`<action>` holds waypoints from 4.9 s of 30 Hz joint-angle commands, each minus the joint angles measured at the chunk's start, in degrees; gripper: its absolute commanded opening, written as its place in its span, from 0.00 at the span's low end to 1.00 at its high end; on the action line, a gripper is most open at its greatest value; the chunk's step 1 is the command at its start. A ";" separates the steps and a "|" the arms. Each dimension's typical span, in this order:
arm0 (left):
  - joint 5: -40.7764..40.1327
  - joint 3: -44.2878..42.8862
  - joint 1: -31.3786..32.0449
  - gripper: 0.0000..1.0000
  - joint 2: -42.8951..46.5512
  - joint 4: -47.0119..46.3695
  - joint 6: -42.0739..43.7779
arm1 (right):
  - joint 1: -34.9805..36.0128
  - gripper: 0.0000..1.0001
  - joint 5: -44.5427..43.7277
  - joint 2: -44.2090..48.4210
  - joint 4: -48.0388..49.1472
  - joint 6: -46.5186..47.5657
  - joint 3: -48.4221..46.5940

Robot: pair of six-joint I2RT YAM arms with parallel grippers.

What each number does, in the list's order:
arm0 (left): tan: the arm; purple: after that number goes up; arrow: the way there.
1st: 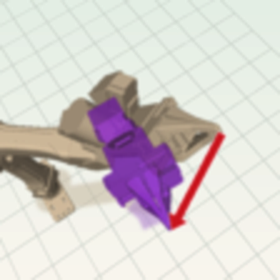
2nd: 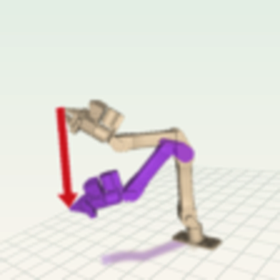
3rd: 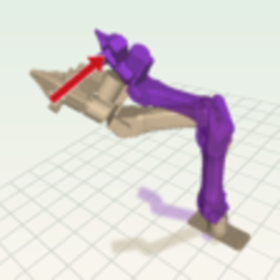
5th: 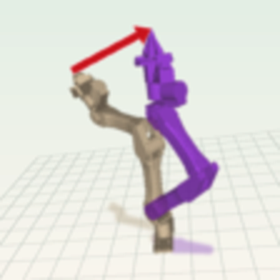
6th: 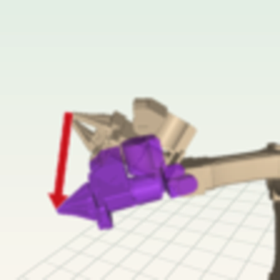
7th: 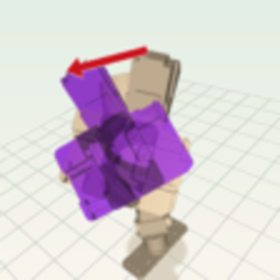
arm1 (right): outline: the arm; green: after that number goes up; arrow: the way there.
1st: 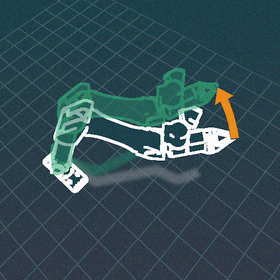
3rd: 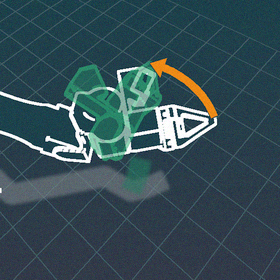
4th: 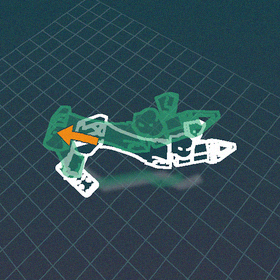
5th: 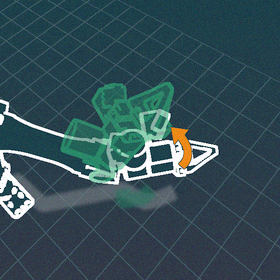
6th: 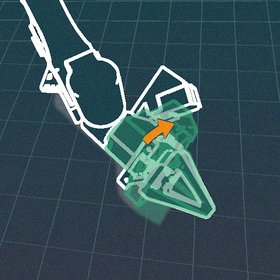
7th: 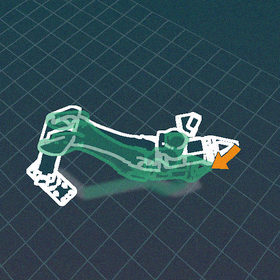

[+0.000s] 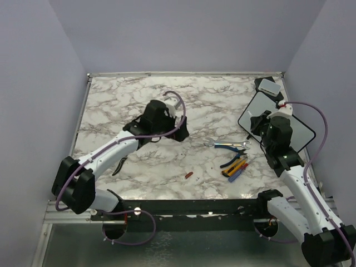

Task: Write a sentence on the whiteboard
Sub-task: Place the pen cap at the center of the board, then write a sentence on the whiteboard.

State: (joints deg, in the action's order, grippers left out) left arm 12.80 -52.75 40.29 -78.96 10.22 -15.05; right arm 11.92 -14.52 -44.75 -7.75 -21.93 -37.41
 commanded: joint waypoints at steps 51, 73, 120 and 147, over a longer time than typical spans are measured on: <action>2.88 -2.71 -15.33 0.99 1.39 4.84 5.62 | -4.37 0.00 -9.19 -13.10 15.62 4.58 -0.68; 3.34 -2.36 -15.26 0.99 2.32 4.70 5.70 | -4.89 0.00 -9.69 -13.73 16.76 5.42 -0.12; 3.88 -2.18 -15.31 0.99 2.67 4.43 5.53 | -4.98 0.00 -4.89 -10.02 14.61 4.52 0.79; 4.17 -2.00 -15.33 0.99 2.49 4.22 5.55 | -4.98 0.00 -10.52 -14.42 17.87 5.46 0.94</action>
State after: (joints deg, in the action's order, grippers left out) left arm 15.64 -55.37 24.86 -77.87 15.49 -10.00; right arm 7.38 -22.20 -58.92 8.19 -17.02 -36.27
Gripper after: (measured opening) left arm 0.987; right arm 0.101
